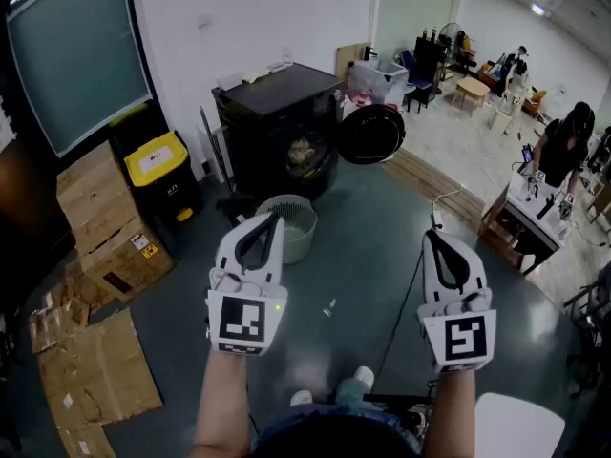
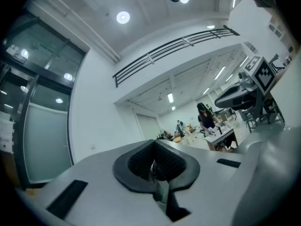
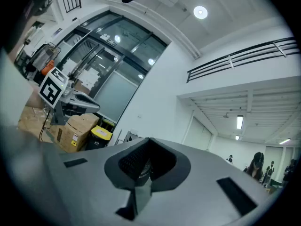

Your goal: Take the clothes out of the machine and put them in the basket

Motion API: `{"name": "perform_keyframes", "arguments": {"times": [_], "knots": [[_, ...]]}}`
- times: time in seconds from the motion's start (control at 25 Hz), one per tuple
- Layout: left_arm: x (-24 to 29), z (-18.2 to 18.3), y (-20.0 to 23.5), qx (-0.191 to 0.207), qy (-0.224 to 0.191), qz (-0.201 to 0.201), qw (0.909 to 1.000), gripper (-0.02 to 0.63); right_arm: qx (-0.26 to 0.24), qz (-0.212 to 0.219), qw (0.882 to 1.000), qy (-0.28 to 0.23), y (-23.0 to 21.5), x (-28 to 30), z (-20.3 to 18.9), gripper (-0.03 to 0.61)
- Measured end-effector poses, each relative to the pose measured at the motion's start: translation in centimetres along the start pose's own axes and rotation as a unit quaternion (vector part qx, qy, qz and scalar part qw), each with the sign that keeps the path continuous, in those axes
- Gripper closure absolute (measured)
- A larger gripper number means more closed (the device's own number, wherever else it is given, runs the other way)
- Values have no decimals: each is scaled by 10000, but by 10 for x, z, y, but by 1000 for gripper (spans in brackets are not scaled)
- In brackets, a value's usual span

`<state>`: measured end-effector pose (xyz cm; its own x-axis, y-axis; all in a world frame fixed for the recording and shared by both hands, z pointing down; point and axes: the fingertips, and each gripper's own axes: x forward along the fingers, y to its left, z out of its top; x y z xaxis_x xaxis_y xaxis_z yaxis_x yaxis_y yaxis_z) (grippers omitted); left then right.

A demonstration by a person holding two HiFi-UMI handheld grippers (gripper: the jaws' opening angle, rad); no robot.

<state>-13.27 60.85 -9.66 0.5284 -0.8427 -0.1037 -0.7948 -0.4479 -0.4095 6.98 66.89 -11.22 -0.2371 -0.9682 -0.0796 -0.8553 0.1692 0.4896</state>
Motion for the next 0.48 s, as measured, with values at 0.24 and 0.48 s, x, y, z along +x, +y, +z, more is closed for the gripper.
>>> {"name": "perform_keyframes", "arguments": {"times": [0.24,0.48], "knots": [[-18,-7,17,-192,46,86,9998,614,294,-1,9996,46,18,-2,8,578],[-28,-15,26,-157,70,34,9998,614,546,-300,9979,166,32,-7,6,578]]}}
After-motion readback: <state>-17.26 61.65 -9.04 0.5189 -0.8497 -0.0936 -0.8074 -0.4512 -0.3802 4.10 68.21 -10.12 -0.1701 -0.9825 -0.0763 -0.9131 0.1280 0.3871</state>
